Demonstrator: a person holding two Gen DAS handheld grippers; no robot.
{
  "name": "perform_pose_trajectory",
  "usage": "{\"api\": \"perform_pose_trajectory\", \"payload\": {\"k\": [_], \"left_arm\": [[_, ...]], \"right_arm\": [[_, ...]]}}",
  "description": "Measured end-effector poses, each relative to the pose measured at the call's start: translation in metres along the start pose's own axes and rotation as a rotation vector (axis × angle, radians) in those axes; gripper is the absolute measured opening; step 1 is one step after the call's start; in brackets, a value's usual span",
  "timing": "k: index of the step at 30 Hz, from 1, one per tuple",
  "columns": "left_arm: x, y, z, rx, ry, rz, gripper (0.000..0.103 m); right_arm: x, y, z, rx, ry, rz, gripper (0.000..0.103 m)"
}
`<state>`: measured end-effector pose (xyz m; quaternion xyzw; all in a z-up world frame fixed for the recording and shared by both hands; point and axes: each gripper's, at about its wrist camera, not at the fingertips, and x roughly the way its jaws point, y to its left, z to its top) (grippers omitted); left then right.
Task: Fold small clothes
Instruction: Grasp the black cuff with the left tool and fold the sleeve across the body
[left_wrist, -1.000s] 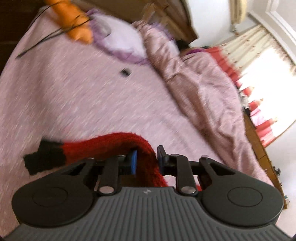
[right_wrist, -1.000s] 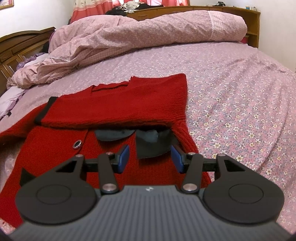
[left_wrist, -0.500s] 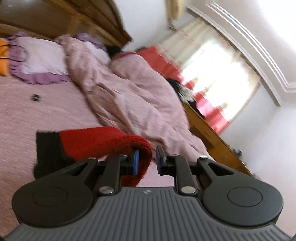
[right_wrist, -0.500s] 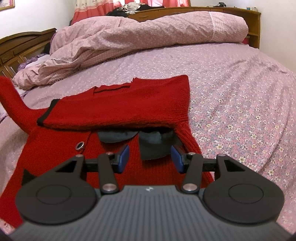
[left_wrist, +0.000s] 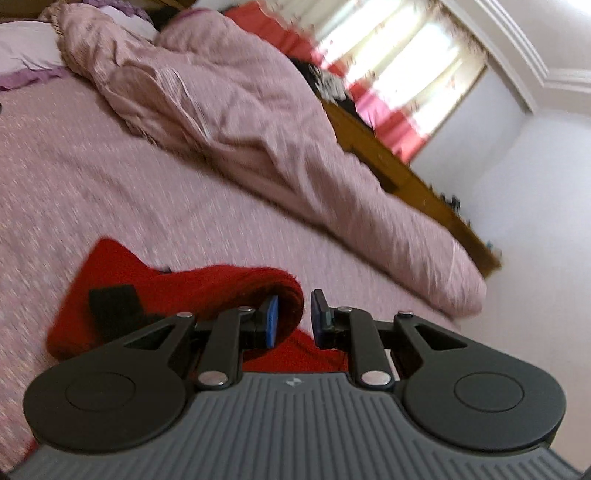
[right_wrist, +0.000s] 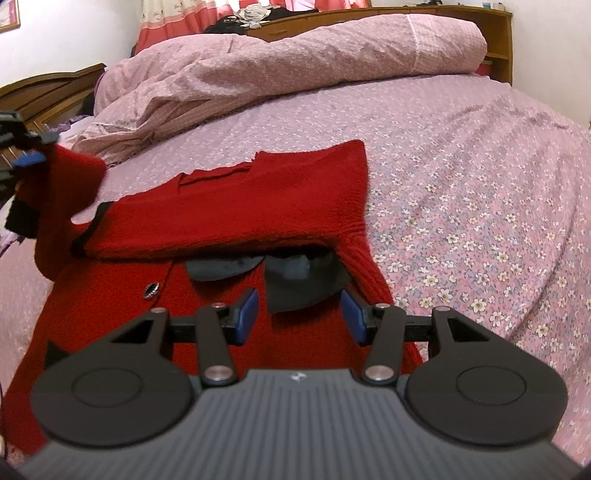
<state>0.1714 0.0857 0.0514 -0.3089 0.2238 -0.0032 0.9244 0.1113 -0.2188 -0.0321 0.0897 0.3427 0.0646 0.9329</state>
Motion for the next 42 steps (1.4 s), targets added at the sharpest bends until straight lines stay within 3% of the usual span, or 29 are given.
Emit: {"api": "perform_pose_trajectory", "payload": {"k": [11, 21, 23, 25, 28, 34, 42], "left_arm": [[0.044, -0.021, -0.066, 0.115, 0.166, -0.008, 0.022], [0.043, -0.022, -0.066, 0.229, 0.226, 0.1, 0.025], [0.038, -0.021, -0.063, 0.251, 0.236, 0.137, 0.031], [0.033, -0.018, -0.06, 0.274, 0.242, 0.176, 0.051], [0.021, -0.012, -0.055, 0.316, 0.236, 0.235, 0.064], [0.001, 0.011, -0.046, 0.366, 0.247, 0.335, 0.074], [-0.02, 0.057, -0.048, 0.371, 0.253, 0.473, 0.076]], "right_arm": [[0.006, -0.009, -0.005, 0.036, 0.022, 0.002, 0.052], [0.008, -0.009, -0.005, 0.039, 0.029, 0.004, 0.052], [0.008, -0.007, -0.004, 0.031, 0.027, 0.009, 0.052], [0.007, -0.004, -0.002, 0.018, 0.022, 0.012, 0.052], [0.006, 0.003, 0.003, -0.009, 0.013, 0.02, 0.052], [0.006, 0.026, 0.015, -0.079, -0.002, 0.065, 0.052], [0.016, 0.074, 0.029, -0.231, -0.001, 0.151, 0.052]]}}
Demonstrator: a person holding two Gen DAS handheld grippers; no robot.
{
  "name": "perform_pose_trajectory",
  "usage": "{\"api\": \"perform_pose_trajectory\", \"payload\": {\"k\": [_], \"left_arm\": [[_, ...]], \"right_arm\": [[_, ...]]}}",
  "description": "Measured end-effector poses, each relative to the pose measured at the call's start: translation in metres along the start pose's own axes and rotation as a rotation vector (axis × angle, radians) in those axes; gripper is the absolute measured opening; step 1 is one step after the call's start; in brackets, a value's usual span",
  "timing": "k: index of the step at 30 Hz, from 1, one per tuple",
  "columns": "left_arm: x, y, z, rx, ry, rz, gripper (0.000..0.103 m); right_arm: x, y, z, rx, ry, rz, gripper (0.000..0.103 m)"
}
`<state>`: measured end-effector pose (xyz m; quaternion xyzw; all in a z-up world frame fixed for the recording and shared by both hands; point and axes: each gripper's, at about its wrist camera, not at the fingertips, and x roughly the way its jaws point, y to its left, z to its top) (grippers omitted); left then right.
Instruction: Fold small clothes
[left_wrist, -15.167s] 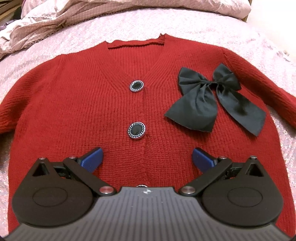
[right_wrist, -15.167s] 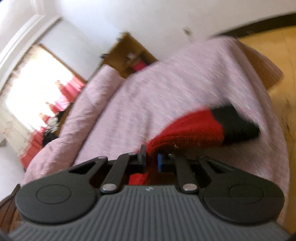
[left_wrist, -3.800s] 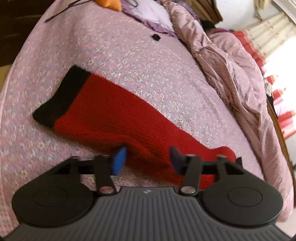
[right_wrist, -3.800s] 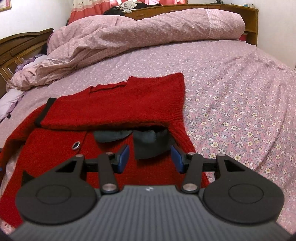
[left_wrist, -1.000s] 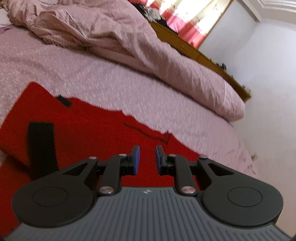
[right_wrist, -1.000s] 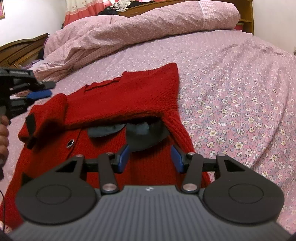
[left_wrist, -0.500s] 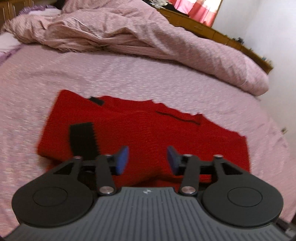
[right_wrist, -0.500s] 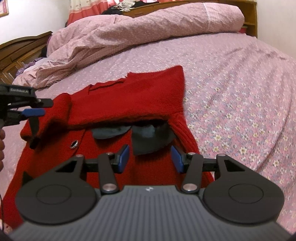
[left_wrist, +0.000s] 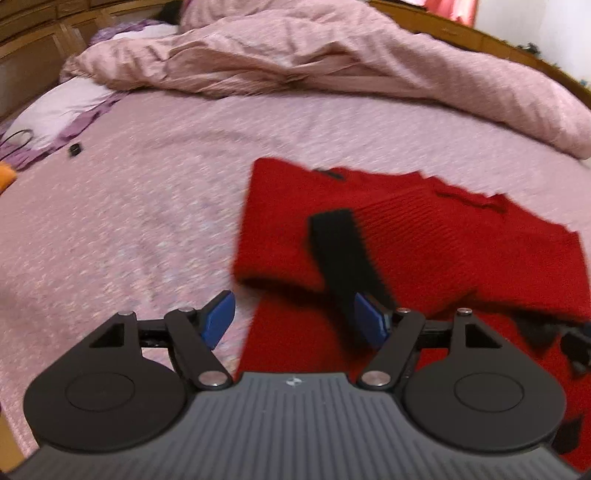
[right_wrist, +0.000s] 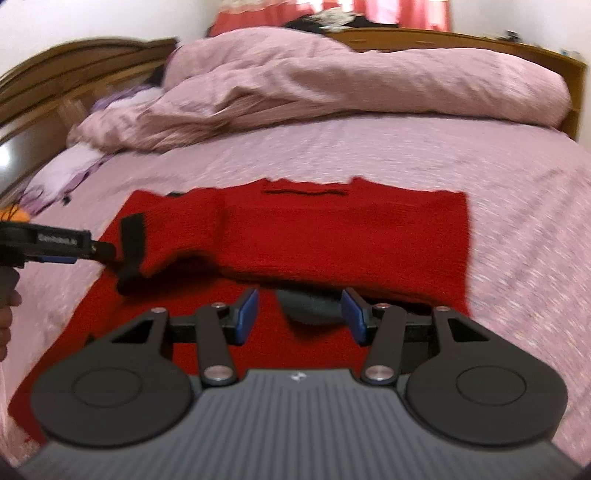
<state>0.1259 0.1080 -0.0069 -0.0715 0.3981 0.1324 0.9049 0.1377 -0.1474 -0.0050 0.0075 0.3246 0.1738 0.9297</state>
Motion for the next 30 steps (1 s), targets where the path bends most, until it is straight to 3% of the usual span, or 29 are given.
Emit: {"api": "perform_pose_trajectory", "payload": {"k": [7, 10, 11, 19, 30], "left_arm": [[0.014, 0.02, -0.016, -0.039, 0.047, 0.018, 0.076], [0.02, 0.023, -0.019, -0.042, 0.06, 0.022, 0.076], [0.021, 0.023, -0.02, -0.041, 0.063, 0.023, 0.076], [0.019, 0.034, -0.025, -0.076, 0.051, 0.01, 0.076], [0.009, 0.055, -0.03, -0.123, 0.041, 0.003, 0.076]], "right_arm": [[0.03, 0.048, 0.008, -0.179, 0.046, 0.01, 0.053], [0.036, 0.067, 0.009, -0.263, 0.035, 0.02, 0.071], [0.038, 0.075, 0.009, -0.3, 0.025, 0.024, 0.072], [0.061, 0.119, 0.006, -0.564, 0.002, -0.017, 0.073], [0.073, 0.164, -0.015, -0.898, -0.127, -0.038, 0.073]]}}
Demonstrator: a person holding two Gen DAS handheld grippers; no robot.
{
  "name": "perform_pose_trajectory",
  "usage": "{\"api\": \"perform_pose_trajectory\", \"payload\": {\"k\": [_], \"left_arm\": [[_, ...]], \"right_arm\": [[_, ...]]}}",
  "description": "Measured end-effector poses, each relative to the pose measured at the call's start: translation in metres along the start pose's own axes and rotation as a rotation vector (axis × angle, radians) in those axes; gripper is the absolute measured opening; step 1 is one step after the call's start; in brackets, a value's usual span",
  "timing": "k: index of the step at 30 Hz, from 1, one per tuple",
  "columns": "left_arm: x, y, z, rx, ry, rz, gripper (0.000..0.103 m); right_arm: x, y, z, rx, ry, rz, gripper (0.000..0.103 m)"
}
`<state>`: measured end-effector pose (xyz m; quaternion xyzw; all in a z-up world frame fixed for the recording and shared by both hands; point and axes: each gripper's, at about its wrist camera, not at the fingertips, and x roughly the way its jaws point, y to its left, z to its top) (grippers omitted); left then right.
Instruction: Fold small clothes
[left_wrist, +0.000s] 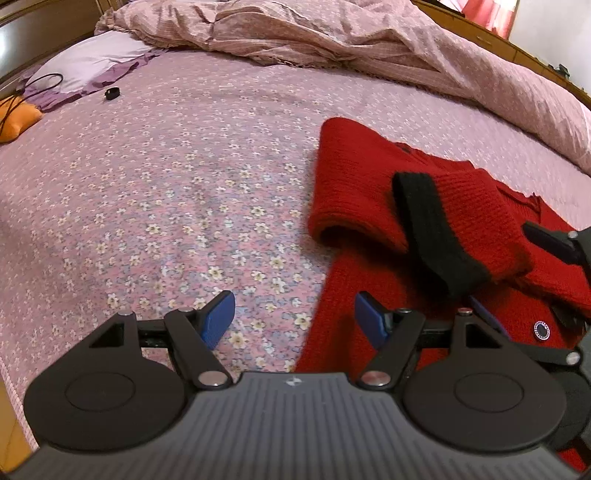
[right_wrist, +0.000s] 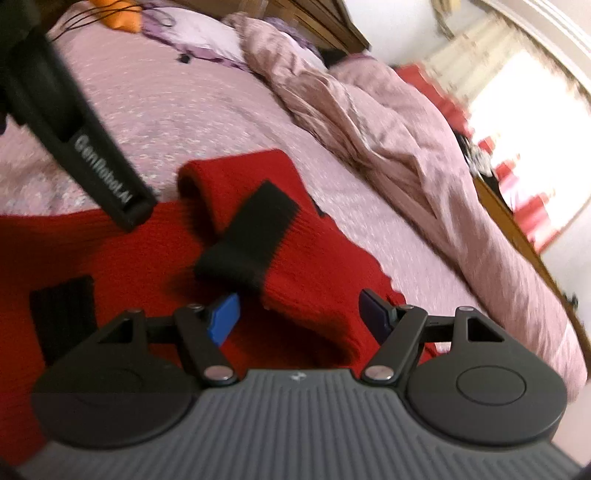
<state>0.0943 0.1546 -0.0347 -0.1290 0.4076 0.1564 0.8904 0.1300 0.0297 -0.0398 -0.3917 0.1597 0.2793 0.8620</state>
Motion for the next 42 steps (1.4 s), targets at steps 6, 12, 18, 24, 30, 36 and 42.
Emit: {"api": "perform_pose_trajectory", "payload": {"k": [6, 12, 18, 24, 30, 36, 42], "left_arm": [[0.001, 0.003, -0.002, -0.006, 0.006, 0.008, 0.076], [0.004, -0.001, -0.004, 0.004, 0.012, 0.011, 0.076], [0.018, -0.015, 0.005, 0.039, -0.01, 0.015, 0.076], [0.035, -0.026, 0.021, 0.022, 0.002, -0.011, 0.076], [0.044, -0.033, 0.024, 0.029, 0.009, 0.031, 0.076], [0.049, -0.03, 0.023, 0.013, 0.004, 0.049, 0.076], [0.051, -0.033, 0.022, 0.032, -0.005, 0.067, 0.076]], "right_arm": [[0.014, 0.0, 0.005, 0.026, 0.007, 0.028, 0.071], [0.015, -0.028, 0.006, 0.263, 0.017, 0.114, 0.018], [0.005, -0.077, 0.007, 0.541, -0.037, 0.142, 0.012], [-0.026, -0.137, -0.002, 0.753, -0.122, 0.024, 0.012], [-0.047, -0.175, -0.038, 0.861, -0.142, -0.078, 0.011], [-0.045, -0.18, -0.092, 0.957, -0.071, -0.124, 0.011], [-0.026, -0.162, -0.139, 1.016, 0.063, -0.118, 0.012]]}}
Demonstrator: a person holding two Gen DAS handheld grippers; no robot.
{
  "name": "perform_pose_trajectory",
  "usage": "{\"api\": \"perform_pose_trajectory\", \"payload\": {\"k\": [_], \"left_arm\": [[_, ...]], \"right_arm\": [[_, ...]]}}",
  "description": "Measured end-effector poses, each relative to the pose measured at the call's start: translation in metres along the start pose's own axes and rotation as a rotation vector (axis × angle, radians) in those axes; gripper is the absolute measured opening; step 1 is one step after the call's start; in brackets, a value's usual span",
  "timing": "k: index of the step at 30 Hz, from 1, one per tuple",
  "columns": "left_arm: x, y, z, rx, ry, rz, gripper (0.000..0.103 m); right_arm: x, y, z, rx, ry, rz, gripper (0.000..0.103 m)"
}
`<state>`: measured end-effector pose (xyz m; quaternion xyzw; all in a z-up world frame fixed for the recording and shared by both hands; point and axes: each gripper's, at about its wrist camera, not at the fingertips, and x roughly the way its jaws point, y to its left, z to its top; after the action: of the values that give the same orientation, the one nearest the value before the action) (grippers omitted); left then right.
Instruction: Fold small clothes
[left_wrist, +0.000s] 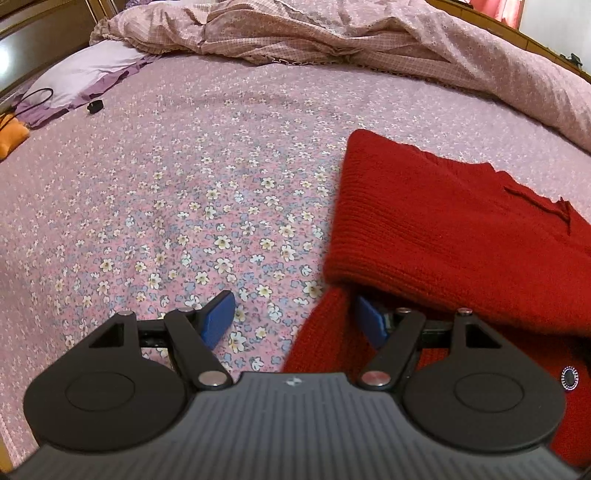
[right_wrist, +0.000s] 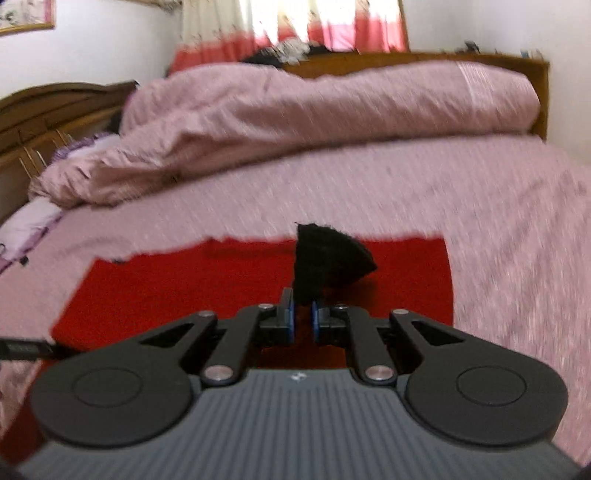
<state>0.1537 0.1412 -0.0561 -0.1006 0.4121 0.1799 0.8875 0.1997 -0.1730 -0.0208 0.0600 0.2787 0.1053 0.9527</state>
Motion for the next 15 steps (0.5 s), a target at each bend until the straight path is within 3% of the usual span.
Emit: {"api": "perform_pose_trajectory", "payload": {"k": [3, 10, 15], "left_arm": [[0.0, 0.0, 0.0, 0.002, -0.001, 0.0, 0.076], [0.0, -0.001, 0.0, 0.001, -0.002, 0.0, 0.076], [-0.001, -0.002, -0.002, 0.0, -0.005, 0.004, 0.076]], "right_arm": [[0.002, -0.006, -0.013, 0.018, 0.046, -0.006, 0.014], [-0.019, -0.021, -0.021, -0.013, 0.073, -0.022, 0.047], [-0.044, -0.04, -0.008, 0.02, 0.033, -0.027, 0.048]]}}
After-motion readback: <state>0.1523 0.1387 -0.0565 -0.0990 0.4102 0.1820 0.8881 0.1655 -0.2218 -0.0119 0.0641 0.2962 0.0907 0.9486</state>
